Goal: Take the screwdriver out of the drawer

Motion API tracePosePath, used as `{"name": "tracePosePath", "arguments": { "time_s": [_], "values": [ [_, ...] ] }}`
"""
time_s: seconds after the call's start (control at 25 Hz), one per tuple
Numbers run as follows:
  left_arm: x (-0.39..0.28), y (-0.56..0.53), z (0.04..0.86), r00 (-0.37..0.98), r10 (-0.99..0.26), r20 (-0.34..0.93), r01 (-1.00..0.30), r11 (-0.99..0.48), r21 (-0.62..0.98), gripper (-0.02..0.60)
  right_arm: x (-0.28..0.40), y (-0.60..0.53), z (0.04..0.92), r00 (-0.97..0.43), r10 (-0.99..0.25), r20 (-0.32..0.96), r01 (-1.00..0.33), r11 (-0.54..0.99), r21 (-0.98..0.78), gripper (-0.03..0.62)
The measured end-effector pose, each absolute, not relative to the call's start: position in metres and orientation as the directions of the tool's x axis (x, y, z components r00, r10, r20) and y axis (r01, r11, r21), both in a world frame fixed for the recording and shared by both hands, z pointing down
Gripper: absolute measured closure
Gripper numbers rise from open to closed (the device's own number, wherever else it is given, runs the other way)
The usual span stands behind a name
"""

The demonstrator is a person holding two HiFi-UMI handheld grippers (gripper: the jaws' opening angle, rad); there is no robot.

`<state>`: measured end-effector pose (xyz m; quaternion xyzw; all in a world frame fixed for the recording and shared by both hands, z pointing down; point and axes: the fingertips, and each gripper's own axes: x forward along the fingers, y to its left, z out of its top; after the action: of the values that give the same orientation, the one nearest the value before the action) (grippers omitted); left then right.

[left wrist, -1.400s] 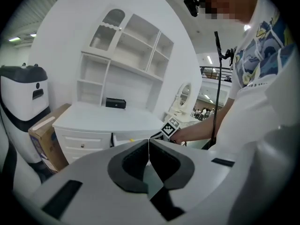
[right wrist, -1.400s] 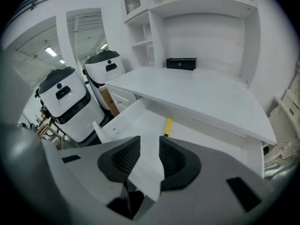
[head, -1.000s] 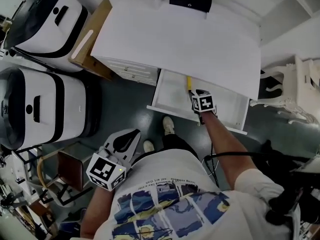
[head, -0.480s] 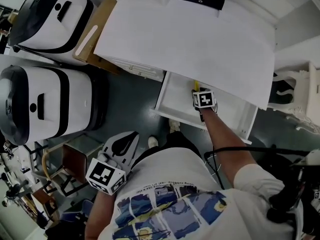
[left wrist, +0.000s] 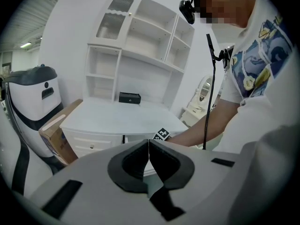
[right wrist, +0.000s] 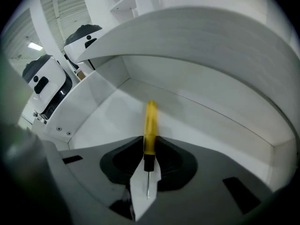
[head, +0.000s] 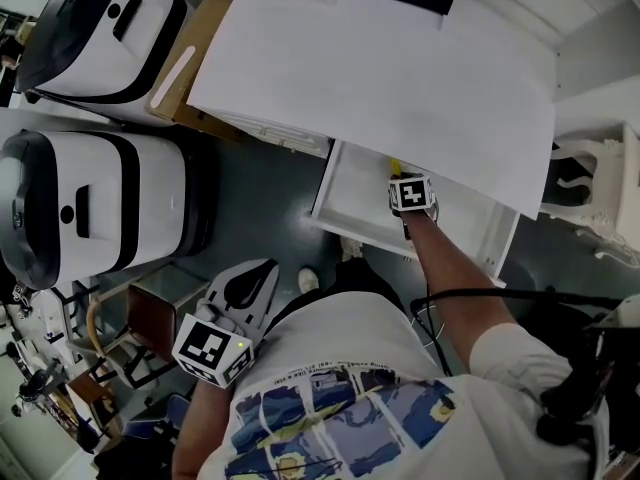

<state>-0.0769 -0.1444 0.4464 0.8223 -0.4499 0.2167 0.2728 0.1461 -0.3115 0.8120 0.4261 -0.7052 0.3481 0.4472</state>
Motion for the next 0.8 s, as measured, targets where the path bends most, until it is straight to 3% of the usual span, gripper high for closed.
{"name": "tracePosePath", "arguments": {
  "time_s": [0.8],
  "values": [
    [-0.091, -0.119, 0.440, 0.564, -0.634, 0.530, -0.819, -0.513, 0.258, 0.568, 0.141, -0.280, 0.770, -0.277, -0.276, 0.920, -0.880, 0.457, -0.128, 0.500]
  ]
}}
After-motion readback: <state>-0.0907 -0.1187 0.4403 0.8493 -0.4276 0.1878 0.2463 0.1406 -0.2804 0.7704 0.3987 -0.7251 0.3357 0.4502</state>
